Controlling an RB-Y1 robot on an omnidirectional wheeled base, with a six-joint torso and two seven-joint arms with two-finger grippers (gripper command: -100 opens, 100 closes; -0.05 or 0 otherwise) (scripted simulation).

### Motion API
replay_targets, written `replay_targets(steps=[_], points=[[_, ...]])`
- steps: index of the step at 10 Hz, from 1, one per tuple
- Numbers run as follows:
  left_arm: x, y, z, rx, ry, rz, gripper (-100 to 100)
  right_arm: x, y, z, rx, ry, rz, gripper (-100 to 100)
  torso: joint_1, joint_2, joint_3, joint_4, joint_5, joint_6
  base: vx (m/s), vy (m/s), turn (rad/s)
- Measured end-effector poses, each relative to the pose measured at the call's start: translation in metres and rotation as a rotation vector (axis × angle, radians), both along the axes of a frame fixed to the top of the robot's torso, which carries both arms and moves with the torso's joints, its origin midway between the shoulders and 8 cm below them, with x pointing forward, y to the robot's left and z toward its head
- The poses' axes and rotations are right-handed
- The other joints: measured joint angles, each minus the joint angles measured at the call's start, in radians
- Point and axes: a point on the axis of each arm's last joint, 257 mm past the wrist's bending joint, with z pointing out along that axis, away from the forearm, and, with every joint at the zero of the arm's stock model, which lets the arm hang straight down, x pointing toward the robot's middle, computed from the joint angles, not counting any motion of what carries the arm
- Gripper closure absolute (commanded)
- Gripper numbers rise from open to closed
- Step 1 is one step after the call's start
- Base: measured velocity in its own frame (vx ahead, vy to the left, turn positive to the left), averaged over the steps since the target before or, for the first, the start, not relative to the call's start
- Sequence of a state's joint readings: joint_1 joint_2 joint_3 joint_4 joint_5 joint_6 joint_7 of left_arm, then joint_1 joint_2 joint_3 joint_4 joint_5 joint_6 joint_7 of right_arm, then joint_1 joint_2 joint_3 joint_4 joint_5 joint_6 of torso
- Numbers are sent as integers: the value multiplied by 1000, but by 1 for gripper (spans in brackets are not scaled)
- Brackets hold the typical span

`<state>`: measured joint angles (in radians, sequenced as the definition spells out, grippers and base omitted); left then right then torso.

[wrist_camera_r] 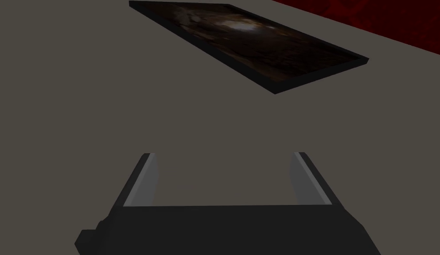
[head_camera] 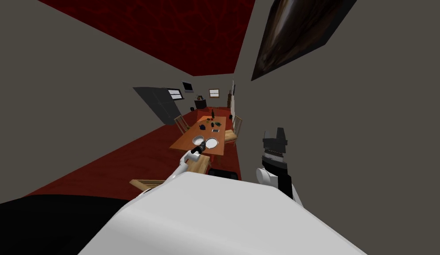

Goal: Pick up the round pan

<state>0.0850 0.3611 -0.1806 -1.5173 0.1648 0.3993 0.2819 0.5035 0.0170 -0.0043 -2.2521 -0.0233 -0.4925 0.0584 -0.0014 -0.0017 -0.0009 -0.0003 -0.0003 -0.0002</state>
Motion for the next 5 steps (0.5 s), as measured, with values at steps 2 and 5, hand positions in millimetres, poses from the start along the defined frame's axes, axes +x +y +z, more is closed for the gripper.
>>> replay_targets(steps=[2,5], points=[[-7,3,-16,4,64,10,-100,0,0,0,0,0,0,0,0,0,0,0,0,0,21,-17,-55],[-15,6,-34,8,141,22,-100,0,0,0,0,0,0,0,0,0,0,0,0,0,21,-16,-59]])
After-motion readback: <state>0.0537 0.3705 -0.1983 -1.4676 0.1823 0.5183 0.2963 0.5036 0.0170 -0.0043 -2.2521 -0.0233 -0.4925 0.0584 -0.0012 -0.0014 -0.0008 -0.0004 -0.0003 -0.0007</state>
